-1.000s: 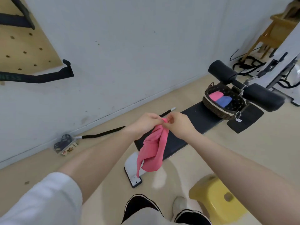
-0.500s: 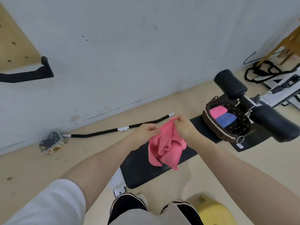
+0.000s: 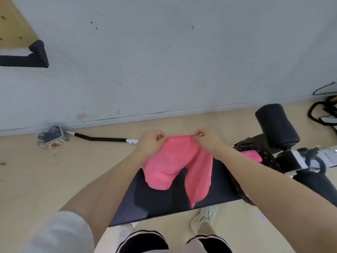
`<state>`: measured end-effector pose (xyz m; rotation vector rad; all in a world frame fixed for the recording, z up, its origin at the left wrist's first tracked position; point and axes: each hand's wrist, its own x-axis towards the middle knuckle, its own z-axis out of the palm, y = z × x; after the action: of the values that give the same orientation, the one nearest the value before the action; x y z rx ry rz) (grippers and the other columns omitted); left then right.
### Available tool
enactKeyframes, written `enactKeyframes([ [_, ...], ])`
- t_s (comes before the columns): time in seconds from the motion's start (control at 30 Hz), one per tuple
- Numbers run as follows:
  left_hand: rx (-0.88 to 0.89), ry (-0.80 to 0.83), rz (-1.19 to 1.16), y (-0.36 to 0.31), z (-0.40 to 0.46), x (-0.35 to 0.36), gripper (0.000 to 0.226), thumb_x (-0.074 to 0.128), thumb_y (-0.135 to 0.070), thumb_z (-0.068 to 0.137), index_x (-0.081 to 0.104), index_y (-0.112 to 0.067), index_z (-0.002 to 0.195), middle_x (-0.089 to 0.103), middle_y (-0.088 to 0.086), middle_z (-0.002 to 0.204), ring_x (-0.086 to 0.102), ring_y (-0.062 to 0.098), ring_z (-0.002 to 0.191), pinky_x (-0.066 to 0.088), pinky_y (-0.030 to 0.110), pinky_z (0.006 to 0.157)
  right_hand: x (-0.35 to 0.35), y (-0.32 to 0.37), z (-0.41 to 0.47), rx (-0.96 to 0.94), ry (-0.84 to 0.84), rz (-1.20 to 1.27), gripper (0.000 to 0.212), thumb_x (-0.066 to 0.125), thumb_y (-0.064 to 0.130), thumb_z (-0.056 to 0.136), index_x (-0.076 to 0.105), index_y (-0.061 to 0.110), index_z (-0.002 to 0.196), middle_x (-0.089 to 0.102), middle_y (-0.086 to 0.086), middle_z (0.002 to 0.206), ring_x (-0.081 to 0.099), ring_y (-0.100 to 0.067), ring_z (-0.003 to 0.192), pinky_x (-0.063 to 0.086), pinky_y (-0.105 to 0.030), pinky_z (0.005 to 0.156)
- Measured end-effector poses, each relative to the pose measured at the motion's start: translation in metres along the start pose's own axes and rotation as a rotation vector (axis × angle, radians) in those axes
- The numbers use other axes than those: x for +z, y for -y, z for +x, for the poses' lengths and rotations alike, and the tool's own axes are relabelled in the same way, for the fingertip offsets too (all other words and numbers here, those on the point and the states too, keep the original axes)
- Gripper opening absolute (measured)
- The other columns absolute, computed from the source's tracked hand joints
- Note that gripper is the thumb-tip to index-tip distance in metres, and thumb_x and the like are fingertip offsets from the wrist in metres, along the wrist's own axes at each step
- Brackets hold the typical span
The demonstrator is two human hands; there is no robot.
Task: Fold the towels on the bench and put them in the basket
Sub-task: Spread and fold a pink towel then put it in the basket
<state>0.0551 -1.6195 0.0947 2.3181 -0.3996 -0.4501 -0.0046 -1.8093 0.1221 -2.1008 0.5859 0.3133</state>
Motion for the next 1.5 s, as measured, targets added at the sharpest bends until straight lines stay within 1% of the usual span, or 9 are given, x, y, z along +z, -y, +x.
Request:
enactKeyframes([
  [0.13, 0.087, -0.139, 0.138, -0.026, 0.028, -0.014, 0.023, 0.054, -0.027, 0.092, 0.071, -0.011, 0.092, 0.066, 0.007, 0.088, 0.057, 0.020, 0.087, 0.041, 0.032, 0.077, -0.049, 0.010, 0.037, -0.202, 0.076, -0.082, 0.013, 0.058, 0.020, 0.087, 0.062, 0.020, 0.074, 0.052, 0.002, 0.066, 0.047, -0.011, 0.065, 0.037, -0.027, 0.066],
  [0.3, 0.315, -0.424, 0.578, -0.015, 0.023, 0.000, 0.036, 0.043, -0.034, 0.082, 0.067, -0.011, 0.067, 0.054, 0.004, 0.058, 0.055, 0.026, 0.058, 0.037, 0.027, 0.057, -0.053, 0.004, 0.044, -0.340, 0.157, -0.255, 0.014, 0.053, 0.021, 0.091, 0.060, 0.027, 0.080, 0.048, 0.012, 0.064, 0.043, -0.005, 0.062, 0.031, -0.020, 0.056],
  [0.4, 0.350, -0.352, 0.643, 0.028, 0.008, 0.036, 0.033, 0.044, -0.031, 0.080, 0.061, -0.012, 0.059, 0.055, 0.001, 0.056, 0.055, 0.024, 0.055, 0.040, 0.026, 0.054, -0.016, -0.034, 0.044, -0.354, 0.258, -0.405, 0.023, 0.048, 0.021, 0.094, 0.053, 0.021, 0.072, 0.044, 0.011, 0.065, 0.043, -0.013, 0.062, 0.030, -0.016, 0.049],
  [0.67, 0.468, -0.112, 0.728, 0.188, -0.030, 0.173, 0.036, 0.040, -0.030, 0.085, 0.054, -0.015, 0.055, 0.055, -0.002, 0.051, 0.051, 0.019, 0.047, 0.039, 0.028, 0.054, 0.136, -0.203, 0.068, -0.293, 0.528, -0.735, 0.045, 0.037, 0.031, 0.100, 0.032, 0.020, 0.057, 0.035, 0.005, 0.061, 0.039, -0.020, 0.071, 0.026, -0.030, 0.065],
  [0.8, 0.483, -0.100, 0.691, 0.244, -0.039, 0.224, 0.036, 0.040, -0.030, 0.087, 0.059, -0.014, 0.060, 0.057, -0.001, 0.056, 0.052, 0.019, 0.050, 0.047, 0.025, 0.052, 0.182, -0.268, 0.078, -0.310, 0.462, -0.675, 0.049, 0.046, 0.034, 0.097, 0.031, 0.017, 0.053, 0.035, 0.002, 0.056, 0.034, -0.014, 0.055, 0.026, -0.030, 0.062],
  [0.93, 0.497, -0.224, 0.682, 0.258, -0.053, 0.249, 0.034, 0.040, -0.028, 0.084, 0.064, -0.013, 0.065, 0.059, -0.001, 0.055, 0.053, 0.021, 0.047, 0.043, 0.024, 0.049, 0.184, -0.280, 0.072, -0.419, 0.360, -0.705, 0.045, 0.049, 0.030, 0.096, 0.034, 0.019, 0.055, 0.038, 0.005, 0.057, 0.039, -0.019, 0.065, 0.026, -0.031, 0.055],
  [1.17, 0.518, -0.371, 0.721, 0.233, -0.134, 0.273, 0.038, 0.040, -0.029, 0.084, 0.058, -0.011, 0.056, 0.052, 0.001, 0.047, 0.049, 0.022, 0.041, 0.037, 0.024, 0.041, 0.174, -0.305, -0.007, -0.597, 0.234, -0.940, 0.039, 0.047, 0.032, 0.095, 0.043, 0.021, 0.058, 0.049, 0.002, 0.062, 0.048, -0.023, 0.069, 0.048, -0.039, 0.070],
  [1.37, 0.117, -0.140, 0.664, 0.229, -0.180, 0.304, 0.031, 0.039, -0.031, 0.099, 0.061, -0.010, 0.101, 0.064, 0.009, 0.098, 0.057, 0.028, 0.093, 0.040, 0.035, 0.071, 0.184, -0.330, -0.036, -0.614, 0.236, -1.116, 0.028, 0.042, 0.024, 0.096, 0.046, 0.018, 0.069, 0.049, -0.002, 0.076, 0.047, -0.025, 0.080, 0.039, -0.034, 0.066],
  [1.5, 0.029, -0.080, 0.528, 0.230, -0.194, 0.304, 0.027, 0.042, -0.030, 0.098, 0.060, -0.019, 0.115, 0.065, 0.001, 0.112, 0.057, 0.022, 0.103, 0.043, 0.031, 0.080, 0.203, -0.323, -0.036, -0.648, 0.209, -1.178, 0.030, 0.041, 0.033, 0.095, 0.062, 0.013, 0.100, 0.062, -0.010, 0.107, 0.057, -0.029, 0.101, 0.039, -0.033, 0.070],
])
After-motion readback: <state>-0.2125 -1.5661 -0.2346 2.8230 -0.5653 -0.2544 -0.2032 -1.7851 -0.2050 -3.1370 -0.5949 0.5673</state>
